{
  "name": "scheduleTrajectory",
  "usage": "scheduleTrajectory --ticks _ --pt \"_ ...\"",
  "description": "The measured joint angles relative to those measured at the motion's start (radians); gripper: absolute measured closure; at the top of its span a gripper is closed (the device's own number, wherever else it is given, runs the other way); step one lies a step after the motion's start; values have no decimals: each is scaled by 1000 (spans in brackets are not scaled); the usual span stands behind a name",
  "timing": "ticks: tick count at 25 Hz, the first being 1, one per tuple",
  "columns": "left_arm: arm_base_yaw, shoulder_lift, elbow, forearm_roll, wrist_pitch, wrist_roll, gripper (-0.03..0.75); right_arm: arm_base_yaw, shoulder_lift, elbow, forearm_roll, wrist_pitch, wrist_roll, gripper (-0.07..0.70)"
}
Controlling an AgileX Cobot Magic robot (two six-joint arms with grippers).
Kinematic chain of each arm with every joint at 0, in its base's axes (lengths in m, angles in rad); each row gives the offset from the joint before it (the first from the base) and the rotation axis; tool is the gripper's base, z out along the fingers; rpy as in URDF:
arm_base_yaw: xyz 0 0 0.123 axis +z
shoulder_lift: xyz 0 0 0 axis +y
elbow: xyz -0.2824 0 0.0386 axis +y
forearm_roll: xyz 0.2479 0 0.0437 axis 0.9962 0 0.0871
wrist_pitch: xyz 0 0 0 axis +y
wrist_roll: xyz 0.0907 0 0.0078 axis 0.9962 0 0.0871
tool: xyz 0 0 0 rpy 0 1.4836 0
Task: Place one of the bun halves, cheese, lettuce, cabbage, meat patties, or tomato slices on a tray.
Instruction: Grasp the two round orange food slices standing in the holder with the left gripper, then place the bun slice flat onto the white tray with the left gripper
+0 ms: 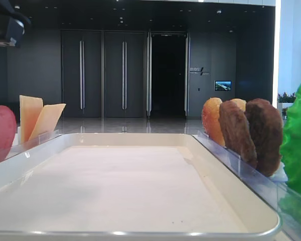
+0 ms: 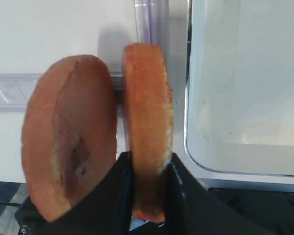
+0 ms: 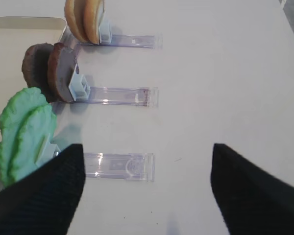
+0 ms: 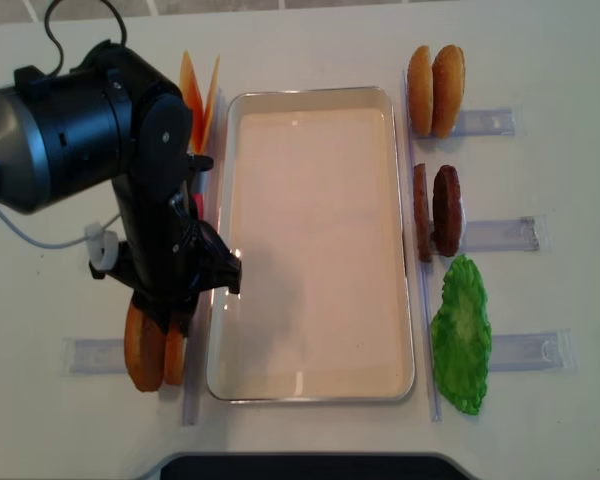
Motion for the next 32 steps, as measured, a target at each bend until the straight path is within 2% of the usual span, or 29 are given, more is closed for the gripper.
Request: scheduleTrajectory --ticks 3,18,26,29,32 --pt "0 -11 0 -1 0 0 580 0 0 0 0 0 0 96" --pt "0 -299 -9 -12 6 -21 589 0 0 0 0 0 0 96" --pt "0 -317 -9 -14 9 -23 589 0 0 0 0 0 0 96" --pt "0 -317 -9 -45 -13 -5 591 0 0 0 0 0 0 96" --pt "0 -318 -9 -94 -58 29 591 0 0 0 0 0 0 96"
